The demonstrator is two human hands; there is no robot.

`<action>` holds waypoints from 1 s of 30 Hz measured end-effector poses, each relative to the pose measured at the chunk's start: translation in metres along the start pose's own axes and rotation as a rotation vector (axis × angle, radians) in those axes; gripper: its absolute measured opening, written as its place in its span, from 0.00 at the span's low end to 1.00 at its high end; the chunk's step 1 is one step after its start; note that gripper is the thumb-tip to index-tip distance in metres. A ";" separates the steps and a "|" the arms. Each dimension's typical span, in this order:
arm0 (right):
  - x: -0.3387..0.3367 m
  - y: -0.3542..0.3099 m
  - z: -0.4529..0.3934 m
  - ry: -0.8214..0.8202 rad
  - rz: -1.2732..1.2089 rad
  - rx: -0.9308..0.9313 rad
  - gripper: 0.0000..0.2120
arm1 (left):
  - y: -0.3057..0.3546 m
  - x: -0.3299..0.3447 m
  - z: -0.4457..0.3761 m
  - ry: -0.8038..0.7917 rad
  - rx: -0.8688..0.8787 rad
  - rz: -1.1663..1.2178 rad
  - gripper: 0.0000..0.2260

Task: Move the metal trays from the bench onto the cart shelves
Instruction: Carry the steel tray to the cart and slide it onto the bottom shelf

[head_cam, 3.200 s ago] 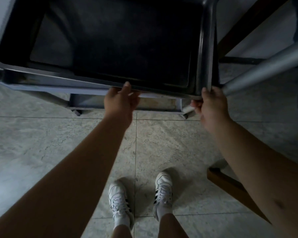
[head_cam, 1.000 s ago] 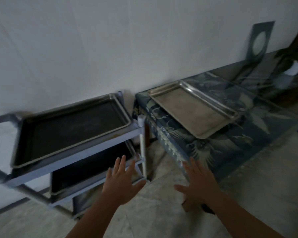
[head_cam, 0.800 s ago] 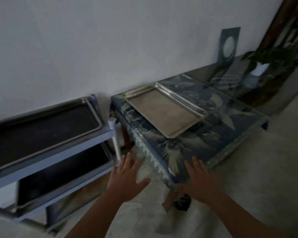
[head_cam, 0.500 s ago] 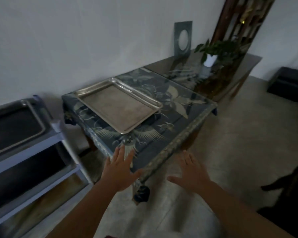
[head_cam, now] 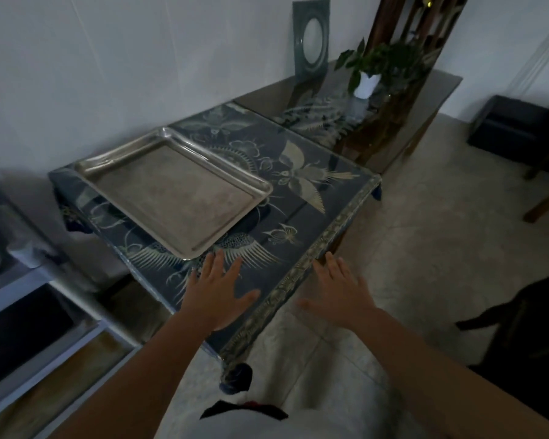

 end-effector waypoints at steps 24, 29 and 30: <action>0.003 -0.101 -0.351 -0.127 0.058 -0.556 0.46 | -0.146 0.040 -0.096 0.021 -0.858 0.083 0.42; 0.021 -0.131 -0.439 -0.156 -0.037 -0.573 0.42 | -0.176 0.064 -0.096 0.111 -1.200 0.394 0.42; 0.018 -0.133 -0.447 -0.126 -0.084 -0.543 0.41 | -0.180 0.065 -0.097 0.155 -1.209 0.458 0.42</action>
Point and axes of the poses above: each hand's wrist, its own z-axis away from the middle knuckle, its own x-axis out of the palm, y = z × x, the point moved 9 cm from there along -z, towards the middle knuckle, and after that the axes turned 13 degrees about y, right-handed, at the moved point
